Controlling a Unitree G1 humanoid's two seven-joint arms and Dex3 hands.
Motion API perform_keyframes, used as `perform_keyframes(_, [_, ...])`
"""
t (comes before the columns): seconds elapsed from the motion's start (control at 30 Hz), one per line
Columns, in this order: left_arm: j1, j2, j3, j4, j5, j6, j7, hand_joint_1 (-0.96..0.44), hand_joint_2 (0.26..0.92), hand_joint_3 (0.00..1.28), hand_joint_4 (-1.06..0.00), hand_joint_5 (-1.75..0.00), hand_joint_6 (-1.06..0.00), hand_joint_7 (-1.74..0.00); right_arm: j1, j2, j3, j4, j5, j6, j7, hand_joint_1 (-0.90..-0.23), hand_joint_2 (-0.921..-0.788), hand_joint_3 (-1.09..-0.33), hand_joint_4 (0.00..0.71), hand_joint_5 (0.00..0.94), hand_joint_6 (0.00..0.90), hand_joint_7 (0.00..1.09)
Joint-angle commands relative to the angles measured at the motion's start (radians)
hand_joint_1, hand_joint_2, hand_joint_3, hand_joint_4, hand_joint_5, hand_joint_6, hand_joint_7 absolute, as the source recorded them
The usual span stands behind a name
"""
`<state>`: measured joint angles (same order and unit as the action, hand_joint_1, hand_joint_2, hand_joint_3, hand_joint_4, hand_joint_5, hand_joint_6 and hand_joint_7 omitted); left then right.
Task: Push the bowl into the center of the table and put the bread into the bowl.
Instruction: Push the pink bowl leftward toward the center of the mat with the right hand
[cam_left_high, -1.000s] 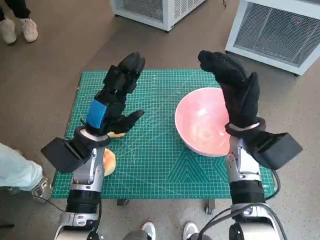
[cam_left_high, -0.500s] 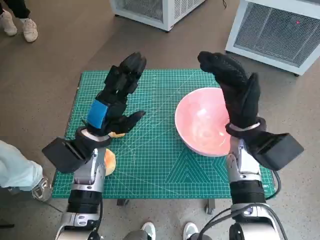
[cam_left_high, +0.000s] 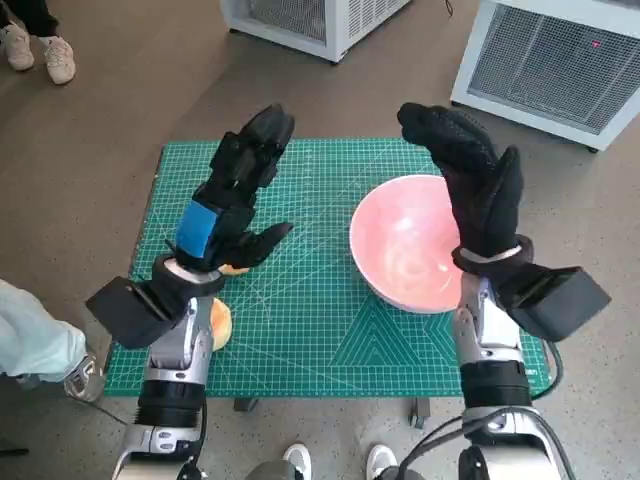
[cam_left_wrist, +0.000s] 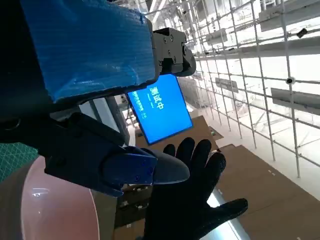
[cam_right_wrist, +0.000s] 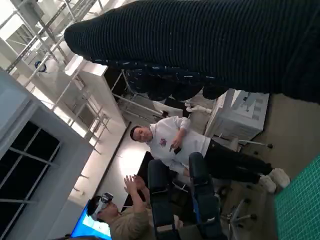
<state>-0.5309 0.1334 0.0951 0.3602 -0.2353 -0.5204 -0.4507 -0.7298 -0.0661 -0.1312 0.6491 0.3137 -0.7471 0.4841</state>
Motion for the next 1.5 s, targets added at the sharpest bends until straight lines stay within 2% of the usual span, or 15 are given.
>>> perform_keyframes(0.03, [-0.003,-0.001,-0.001,0.006,0.005,-0.019,0.005,-0.69,0.921,0.26,-0.13,0.00,0.00,-0.44,0.026,0.006,-0.005,0.001,0.007,0.017,0.007,-0.688,-0.921,-0.746,0.187,0.001,0.049,0.51])
perform_keyframes(0.53, [-0.012,-0.004,-0.003,0.029,-0.003,-0.031,-0.005,-0.69,0.921,0.27,-0.13,0.00,0.00,-0.44,0.039,0.004,-0.013,-0.021,0.013,0.026,0.007,-0.691,-0.921,-0.733,0.189,0.001,0.062,0.51])
perform_keyframes(0.67, [-0.011,-0.005,-0.004,0.026,-0.002,-0.029,-0.005,-0.69,0.921,0.28,-0.13,0.00,0.00,-0.44,0.036,-0.030,-0.039,-0.023,0.037,0.037,0.023,-0.689,-0.921,-0.722,0.194,0.002,0.076,0.49])
perform_keyframes(0.8, [-0.010,-0.003,-0.002,0.026,-0.007,-0.027,-0.010,-0.69,0.921,0.28,-0.13,0.00,0.00,-0.44,0.011,-0.093,-0.099,0.044,0.076,0.027,0.055,-0.698,-0.921,-0.703,0.205,0.002,0.129,0.40])
perform_keyframes(0.87, [-0.008,-0.002,0.000,0.025,-0.008,-0.027,-0.011,-0.69,0.921,0.28,-0.13,0.00,0.00,-0.44,-0.002,-0.118,-0.126,0.091,0.069,0.004,0.046,-0.698,-0.921,-0.699,0.207,0.002,0.145,0.38])
perform_keyframes(0.97, [-0.006,0.001,0.003,0.028,-0.009,-0.032,-0.013,-0.69,0.921,0.28,-0.13,0.00,0.00,-0.44,-0.024,-0.161,-0.167,0.184,0.034,-0.037,-0.016,-0.697,-0.921,-0.702,0.208,0.001,0.153,0.35])
perform_keyframes(1.1, [-0.005,0.002,0.005,0.029,-0.007,-0.034,-0.012,-0.69,0.921,0.28,-0.13,0.00,0.00,-0.44,-0.047,-0.203,-0.202,0.299,-0.003,-0.069,-0.097,-0.692,-0.921,-0.743,0.206,0.000,0.150,0.33])
perform_keyframes(1.33, [-0.005,0.002,0.007,0.037,-0.004,-0.042,-0.007,-0.69,0.921,0.28,-0.13,0.00,0.00,-0.44,-0.069,-0.251,-0.218,0.469,-0.066,-0.081,-0.234,-0.668,-0.921,-0.808,0.205,0.001,0.130,0.33])
perform_keyframes(1.5, [-0.005,0.000,0.008,0.040,-0.001,-0.048,-0.002,-0.69,0.921,0.28,-0.14,0.00,0.00,-0.44,-0.072,-0.261,-0.223,0.559,-0.085,-0.041,-0.293,-0.654,-0.921,-0.824,0.196,0.000,0.112,0.32])
